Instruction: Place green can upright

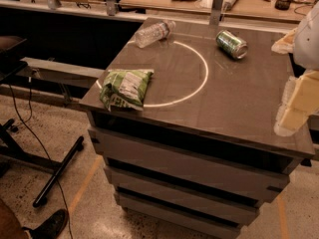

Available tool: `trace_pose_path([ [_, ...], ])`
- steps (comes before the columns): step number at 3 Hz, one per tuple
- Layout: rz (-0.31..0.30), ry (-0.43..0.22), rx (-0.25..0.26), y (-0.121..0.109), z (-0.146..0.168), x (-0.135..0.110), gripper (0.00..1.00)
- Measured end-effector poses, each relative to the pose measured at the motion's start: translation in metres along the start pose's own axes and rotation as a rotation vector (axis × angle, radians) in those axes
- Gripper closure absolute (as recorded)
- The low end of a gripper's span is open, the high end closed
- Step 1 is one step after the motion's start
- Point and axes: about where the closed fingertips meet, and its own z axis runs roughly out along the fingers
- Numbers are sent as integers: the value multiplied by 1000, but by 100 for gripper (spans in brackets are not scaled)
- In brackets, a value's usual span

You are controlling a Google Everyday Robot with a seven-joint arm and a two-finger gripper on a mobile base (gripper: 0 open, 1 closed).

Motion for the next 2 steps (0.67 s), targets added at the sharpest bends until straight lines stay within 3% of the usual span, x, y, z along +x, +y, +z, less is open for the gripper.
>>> trace_pose_path([
  [1, 0, 0, 1, 0, 0, 0, 0],
  [2, 34, -10, 27, -37, 17, -14, 0],
])
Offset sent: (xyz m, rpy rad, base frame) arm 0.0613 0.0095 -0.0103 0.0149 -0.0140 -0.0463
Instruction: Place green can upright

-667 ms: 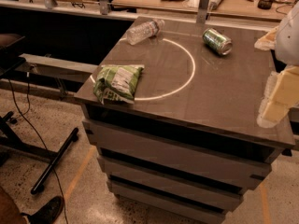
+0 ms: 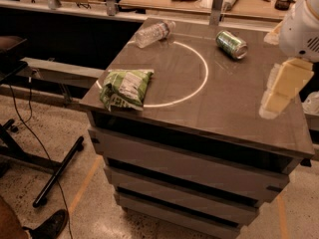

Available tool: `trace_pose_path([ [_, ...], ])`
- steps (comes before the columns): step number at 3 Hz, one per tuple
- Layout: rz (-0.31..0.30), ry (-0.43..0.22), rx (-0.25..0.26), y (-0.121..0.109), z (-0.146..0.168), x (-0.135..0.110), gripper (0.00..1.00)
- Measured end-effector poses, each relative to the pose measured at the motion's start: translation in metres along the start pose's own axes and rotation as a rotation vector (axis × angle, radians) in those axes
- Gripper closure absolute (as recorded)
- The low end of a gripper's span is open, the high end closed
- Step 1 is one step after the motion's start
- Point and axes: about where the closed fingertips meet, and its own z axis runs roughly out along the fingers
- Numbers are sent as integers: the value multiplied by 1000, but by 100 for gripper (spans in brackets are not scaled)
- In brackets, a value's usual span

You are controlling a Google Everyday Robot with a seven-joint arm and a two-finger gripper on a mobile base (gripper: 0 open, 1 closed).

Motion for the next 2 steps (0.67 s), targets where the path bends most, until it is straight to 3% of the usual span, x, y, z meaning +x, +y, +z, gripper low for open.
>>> trace_pose_path([
  [1, 53, -22, 10, -41, 26, -8, 0],
  [2, 150, -14, 21, -95, 59, -13, 0],
])
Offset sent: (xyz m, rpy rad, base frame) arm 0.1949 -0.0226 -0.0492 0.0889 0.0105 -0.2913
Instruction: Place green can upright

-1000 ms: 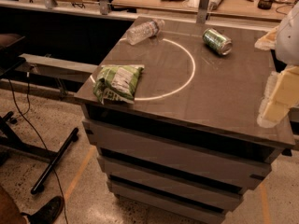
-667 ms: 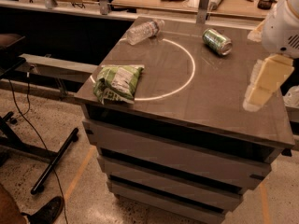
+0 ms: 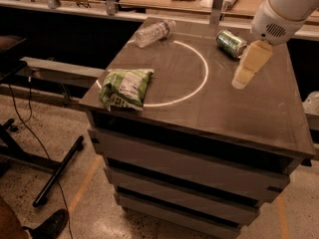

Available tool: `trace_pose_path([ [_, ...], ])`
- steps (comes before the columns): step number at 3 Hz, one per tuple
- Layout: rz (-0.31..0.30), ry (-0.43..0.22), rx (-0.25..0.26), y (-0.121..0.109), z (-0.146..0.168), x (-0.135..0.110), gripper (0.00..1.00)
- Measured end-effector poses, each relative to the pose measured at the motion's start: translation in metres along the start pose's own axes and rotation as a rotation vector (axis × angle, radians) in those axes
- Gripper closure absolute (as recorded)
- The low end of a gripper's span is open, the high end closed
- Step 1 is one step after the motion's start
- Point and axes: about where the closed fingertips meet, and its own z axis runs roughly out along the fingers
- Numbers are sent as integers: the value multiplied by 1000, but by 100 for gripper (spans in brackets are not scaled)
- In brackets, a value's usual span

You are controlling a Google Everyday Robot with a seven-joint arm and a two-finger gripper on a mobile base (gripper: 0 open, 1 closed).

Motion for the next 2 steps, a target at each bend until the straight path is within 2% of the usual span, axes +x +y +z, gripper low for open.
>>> trace_pose_path([
  [2, 256, 80, 89, -104, 67, -10, 0],
])
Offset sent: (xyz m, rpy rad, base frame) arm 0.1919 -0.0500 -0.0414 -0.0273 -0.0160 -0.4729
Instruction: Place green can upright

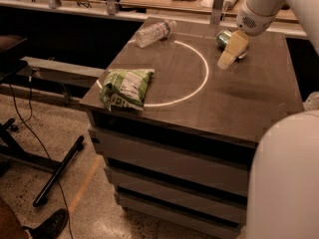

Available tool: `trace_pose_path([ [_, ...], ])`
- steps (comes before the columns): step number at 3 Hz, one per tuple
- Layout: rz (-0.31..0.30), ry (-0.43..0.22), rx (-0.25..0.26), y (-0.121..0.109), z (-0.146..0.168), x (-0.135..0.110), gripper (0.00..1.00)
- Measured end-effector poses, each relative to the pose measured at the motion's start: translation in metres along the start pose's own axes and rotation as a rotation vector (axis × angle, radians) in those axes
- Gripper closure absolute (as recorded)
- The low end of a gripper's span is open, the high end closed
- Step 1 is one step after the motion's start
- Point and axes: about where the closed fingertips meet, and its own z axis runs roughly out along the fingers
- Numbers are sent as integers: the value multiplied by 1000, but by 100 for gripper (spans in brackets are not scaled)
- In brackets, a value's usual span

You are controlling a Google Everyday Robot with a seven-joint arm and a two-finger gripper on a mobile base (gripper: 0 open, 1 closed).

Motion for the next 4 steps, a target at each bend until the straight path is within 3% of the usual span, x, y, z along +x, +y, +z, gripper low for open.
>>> trace_pose_path([
  [1, 101, 11, 40, -27, 26, -19, 0],
  [2, 173, 16, 71, -40, 45, -40, 0],
  [4, 296, -49, 118, -60, 67, -67, 0],
])
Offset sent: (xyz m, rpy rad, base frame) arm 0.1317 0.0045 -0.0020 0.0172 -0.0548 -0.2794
